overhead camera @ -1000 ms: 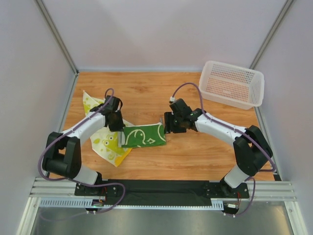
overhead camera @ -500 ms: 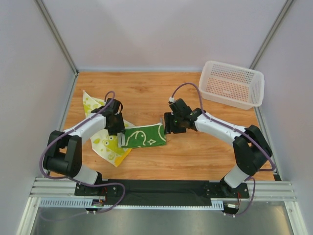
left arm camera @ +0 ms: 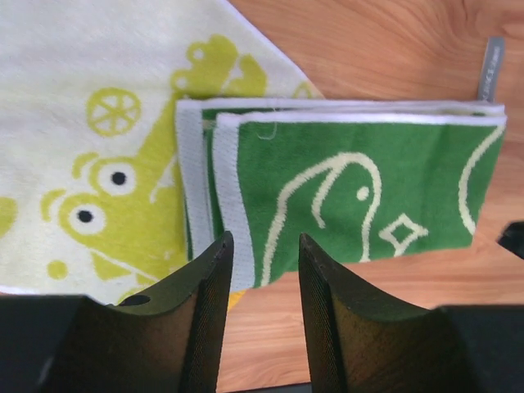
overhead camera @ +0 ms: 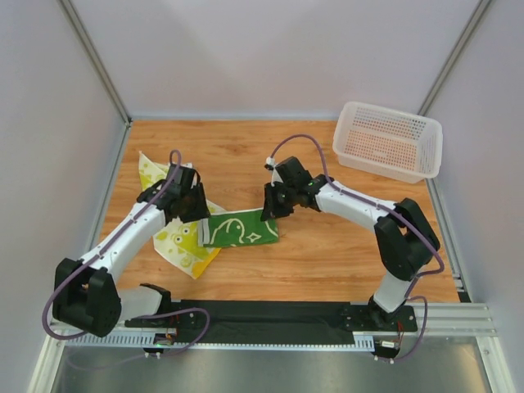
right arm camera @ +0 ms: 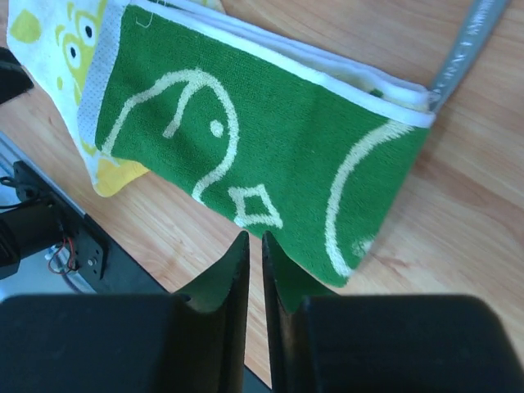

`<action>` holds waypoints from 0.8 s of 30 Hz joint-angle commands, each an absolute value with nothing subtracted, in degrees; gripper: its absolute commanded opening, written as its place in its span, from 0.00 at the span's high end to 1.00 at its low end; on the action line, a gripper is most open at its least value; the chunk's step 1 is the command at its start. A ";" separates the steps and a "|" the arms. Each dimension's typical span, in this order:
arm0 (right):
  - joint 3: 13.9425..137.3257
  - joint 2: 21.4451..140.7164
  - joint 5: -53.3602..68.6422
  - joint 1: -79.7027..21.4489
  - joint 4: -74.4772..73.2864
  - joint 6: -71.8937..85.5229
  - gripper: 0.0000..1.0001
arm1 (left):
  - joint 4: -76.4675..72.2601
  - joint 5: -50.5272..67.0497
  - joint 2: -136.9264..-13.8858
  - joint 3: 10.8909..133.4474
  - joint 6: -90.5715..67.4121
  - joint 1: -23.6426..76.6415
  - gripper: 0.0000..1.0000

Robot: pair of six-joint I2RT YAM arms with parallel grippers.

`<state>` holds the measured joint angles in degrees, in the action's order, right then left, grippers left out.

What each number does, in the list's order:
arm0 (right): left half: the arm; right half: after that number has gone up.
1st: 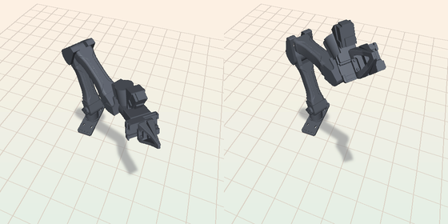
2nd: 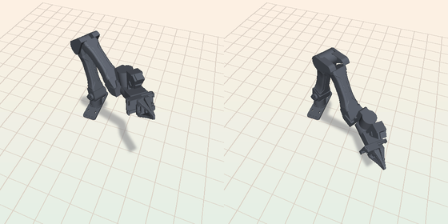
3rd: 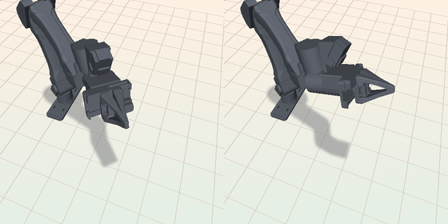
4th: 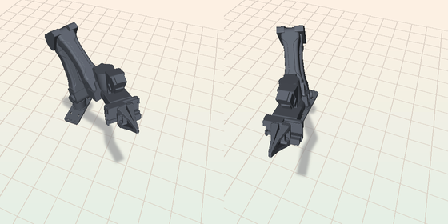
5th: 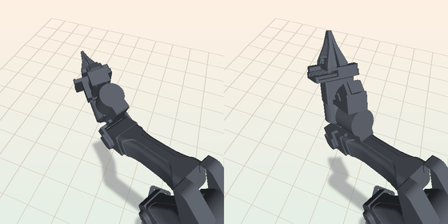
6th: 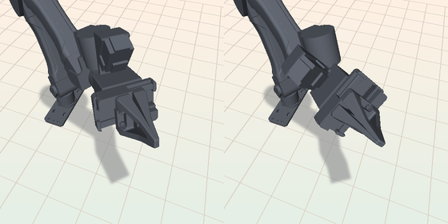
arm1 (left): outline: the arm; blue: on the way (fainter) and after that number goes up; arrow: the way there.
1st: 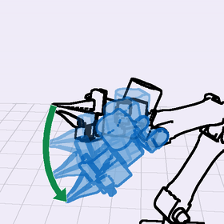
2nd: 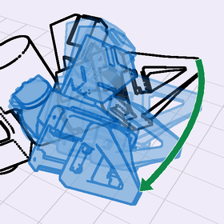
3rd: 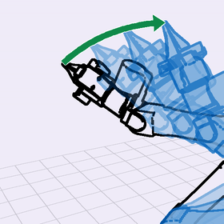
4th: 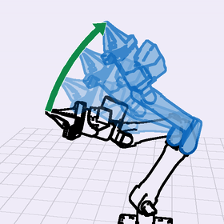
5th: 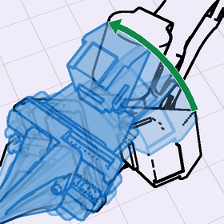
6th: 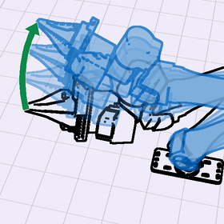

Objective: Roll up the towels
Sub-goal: Fold the towel

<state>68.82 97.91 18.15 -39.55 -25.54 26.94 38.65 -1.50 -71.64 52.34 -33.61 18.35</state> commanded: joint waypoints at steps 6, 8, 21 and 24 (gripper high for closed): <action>64.61 104.94 29.79 -37.53 -15.39 30.14 0.92 | 27.96 9.57 -73.03 41.59 -37.44 22.32 0.58; 63.02 105.82 29.97 -37.09 -13.72 30.41 0.93 | 26.55 9.41 -74.35 40.17 -38.23 22.32 0.59; 51.68 107.76 29.71 -33.84 -6.68 31.99 0.98 | 26.81 2.29 -79.19 38.14 -37.62 22.32 0.60; 50.72 106.53 29.27 -33.93 -7.20 32.17 0.99 | 27.59 0.79 -80.42 39.72 -36.13 22.32 0.60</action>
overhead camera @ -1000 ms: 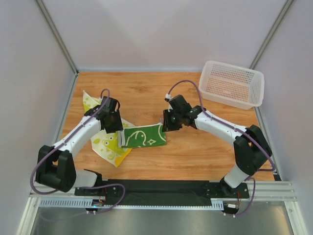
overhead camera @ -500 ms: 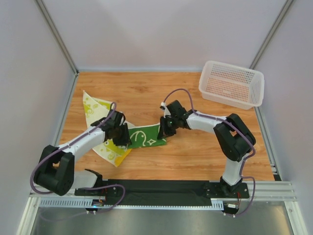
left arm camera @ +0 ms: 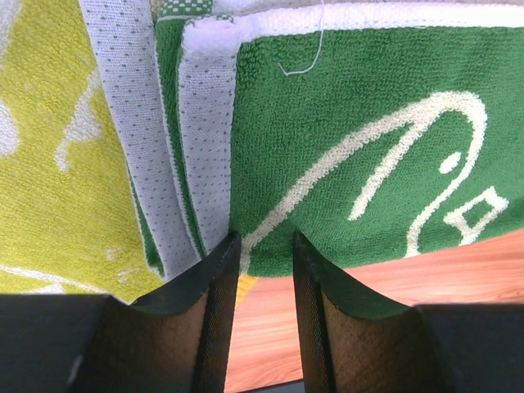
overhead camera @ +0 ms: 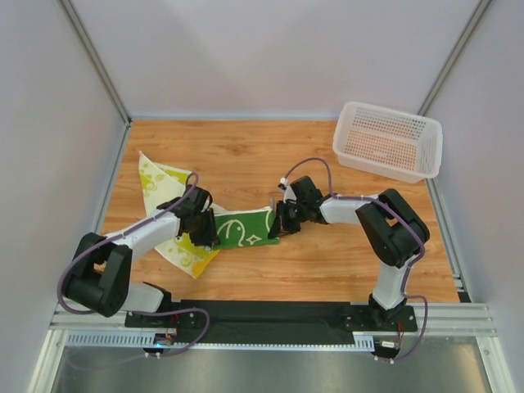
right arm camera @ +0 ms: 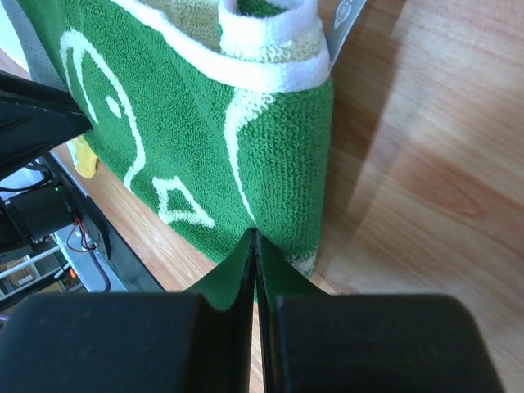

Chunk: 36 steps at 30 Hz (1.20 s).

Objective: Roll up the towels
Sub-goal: Fold the towel

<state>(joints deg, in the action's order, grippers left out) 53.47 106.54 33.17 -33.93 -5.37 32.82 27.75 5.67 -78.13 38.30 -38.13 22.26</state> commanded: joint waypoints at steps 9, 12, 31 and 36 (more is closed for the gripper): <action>46.59 98.45 25.49 -34.01 -11.07 32.78 0.99 | 30.50 -1.41 -82.79 45.88 -32.26 22.32 0.59; 45.27 93.71 24.70 -34.01 -13.09 32.26 0.98 | 31.72 -1.84 -81.83 47.02 -31.82 22.32 0.57; 52.30 66.63 -3.25 -26.82 -39.90 30.15 0.79 | 53.00 -25.67 -86.46 72.41 -36.29 46.39 0.52; 51.86 63.46 -3.52 -22.77 -42.71 29.88 0.69 | 52.65 -26.19 -95.17 78.74 -38.14 54.57 0.54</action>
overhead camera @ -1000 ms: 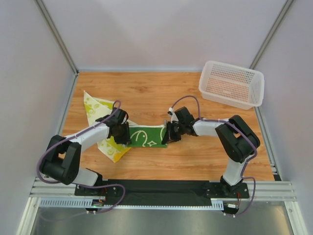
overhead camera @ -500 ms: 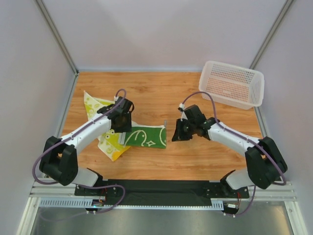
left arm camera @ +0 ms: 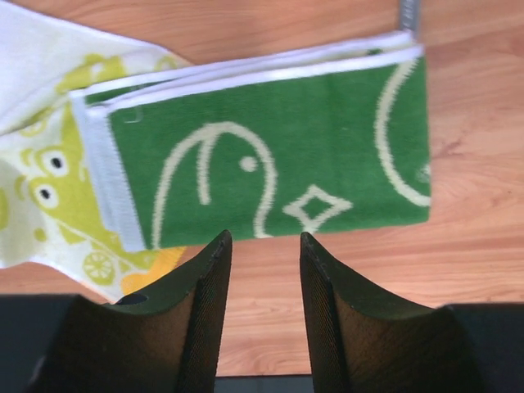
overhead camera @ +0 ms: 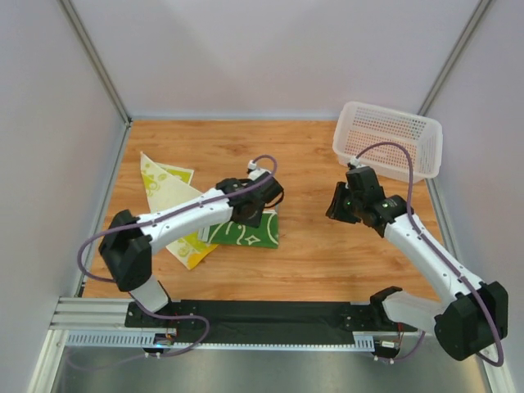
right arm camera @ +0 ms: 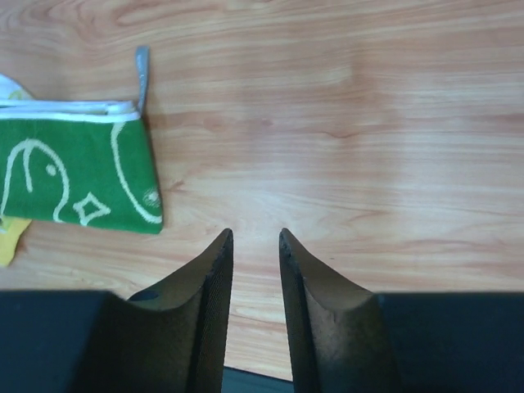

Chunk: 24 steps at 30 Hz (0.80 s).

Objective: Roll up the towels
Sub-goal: Fold the towel, then roll the towel

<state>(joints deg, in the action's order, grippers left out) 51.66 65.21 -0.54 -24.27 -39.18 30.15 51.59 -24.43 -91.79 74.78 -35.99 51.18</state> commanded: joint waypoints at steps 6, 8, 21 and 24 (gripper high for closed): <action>52.12 61.35 -2.11 -21.01 -44.20 30.23 0.65 | 52.21 -25.32 -108.97 88.67 -39.20 62.48 0.56; 52.47 61.08 -1.93 -20.83 -44.56 30.23 0.64 | 52.03 -24.61 -112.66 91.14 -39.46 63.45 0.56; 51.94 59.59 -0.88 -20.48 -45.26 29.62 0.61 | 49.14 -25.66 -118.65 88.86 -42.19 65.13 0.55; 51.68 59.41 1.32 -20.57 -45.09 29.62 0.61 | 49.48 -26.19 -120.05 89.03 -42.45 65.13 0.55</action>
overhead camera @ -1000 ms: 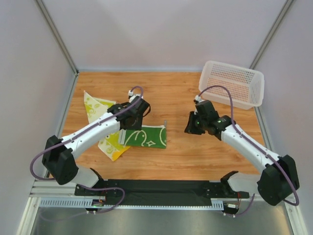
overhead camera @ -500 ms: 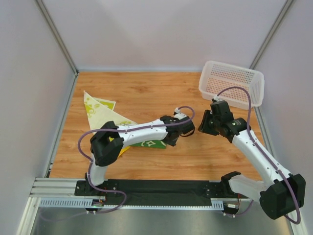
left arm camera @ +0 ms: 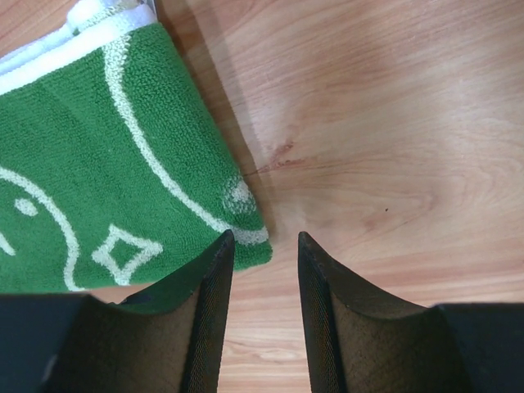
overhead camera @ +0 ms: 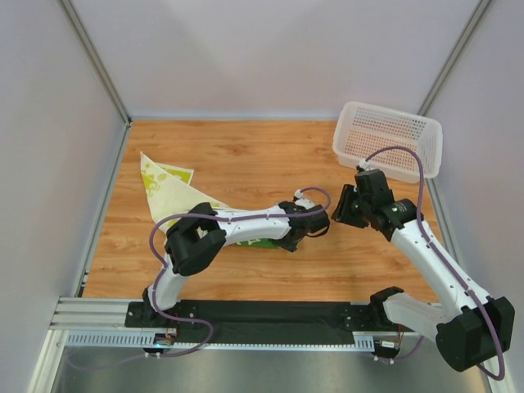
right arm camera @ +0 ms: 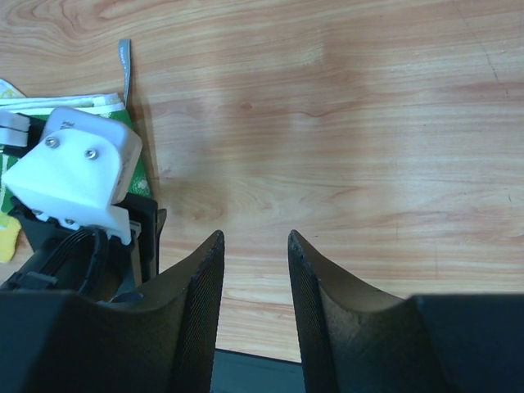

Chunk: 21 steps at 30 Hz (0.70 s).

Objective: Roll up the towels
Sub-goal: Roll the towel

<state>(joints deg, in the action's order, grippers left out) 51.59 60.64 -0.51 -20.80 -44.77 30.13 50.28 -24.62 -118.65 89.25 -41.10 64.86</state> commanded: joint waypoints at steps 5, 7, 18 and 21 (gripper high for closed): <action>51.68 59.59 1.49 -20.65 -45.00 29.79 0.61 | 49.31 -27.07 -120.41 87.10 -44.21 65.13 0.57; 51.68 59.59 1.76 -20.57 -44.91 29.71 0.60 | 48.43 -27.25 -120.24 85.44 -44.38 65.04 0.60; 51.68 69.76 18.17 -20.57 -36.31 31.28 0.43 | 42.11 -27.95 -110.68 74.29 -44.12 65.04 0.97; 51.77 74.08 26.70 -20.92 -30.16 33.83 0.38 | 39.82 -27.16 -105.49 69.98 -44.21 64.95 0.97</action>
<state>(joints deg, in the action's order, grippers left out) 51.40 71.18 15.18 -20.71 -38.24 31.31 41.21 -28.56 -110.61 73.67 -43.46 64.95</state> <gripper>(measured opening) 0.609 0.042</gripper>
